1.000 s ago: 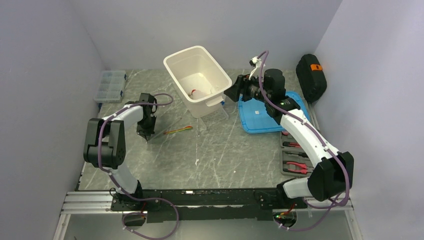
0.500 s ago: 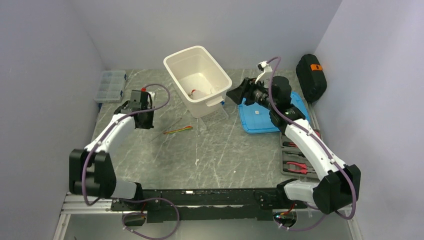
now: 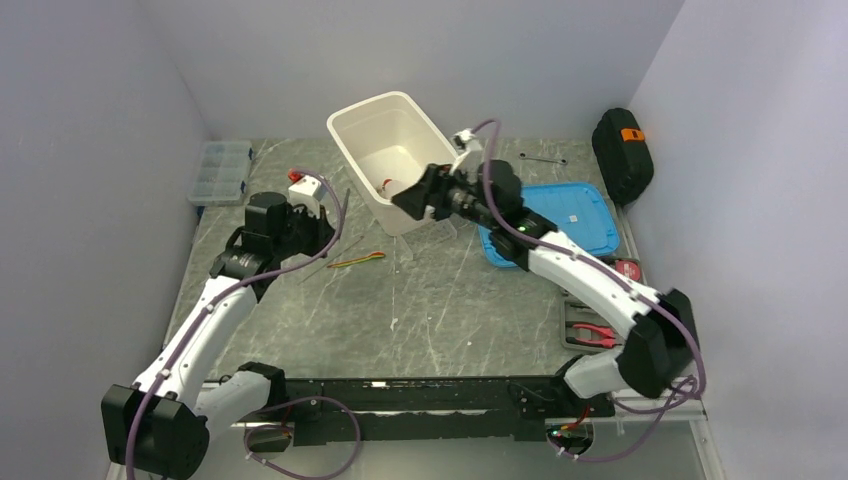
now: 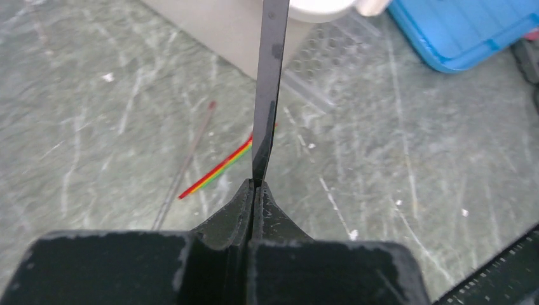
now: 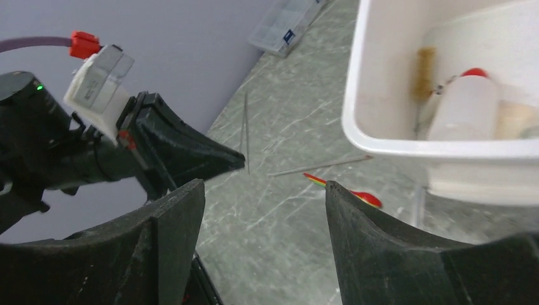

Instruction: Organize the chemistry lab equipment

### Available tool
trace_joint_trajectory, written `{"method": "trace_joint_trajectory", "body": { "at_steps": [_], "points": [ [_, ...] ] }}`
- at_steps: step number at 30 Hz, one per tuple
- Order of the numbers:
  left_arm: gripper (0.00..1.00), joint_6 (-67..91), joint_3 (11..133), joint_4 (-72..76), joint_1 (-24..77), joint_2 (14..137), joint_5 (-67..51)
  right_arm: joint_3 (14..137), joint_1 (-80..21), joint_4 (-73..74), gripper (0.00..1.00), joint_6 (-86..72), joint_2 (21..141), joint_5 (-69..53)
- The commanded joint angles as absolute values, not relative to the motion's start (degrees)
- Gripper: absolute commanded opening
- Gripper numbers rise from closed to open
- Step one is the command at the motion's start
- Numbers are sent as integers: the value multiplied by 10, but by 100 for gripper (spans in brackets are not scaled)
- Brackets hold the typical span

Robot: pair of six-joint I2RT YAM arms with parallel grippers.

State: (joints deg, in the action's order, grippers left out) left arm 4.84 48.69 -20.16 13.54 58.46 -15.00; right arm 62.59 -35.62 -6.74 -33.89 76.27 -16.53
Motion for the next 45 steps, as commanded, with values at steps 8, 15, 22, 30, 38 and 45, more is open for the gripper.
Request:
{"method": "trace_joint_trajectory", "body": {
  "at_steps": [8,15,22,30,38,45],
  "points": [
    [0,79,479,-148,157,569,-259,773,-460,-56,69,-316,916,-79],
    [0,82,482,-151,166,572,-267,798,-493,-49,64,-299,951,-3],
    [0,80,484,-156,172,576,-262,802,-508,-52,52,-293,965,91],
    [0,79,486,-160,176,583,-260,795,-510,-88,40,-303,965,90],
    [0,77,486,-162,180,584,-257,811,-511,-81,12,-308,987,74],
    [41,64,496,-178,181,584,-261,787,-510,-104,0,-304,963,88]
  ]
}}
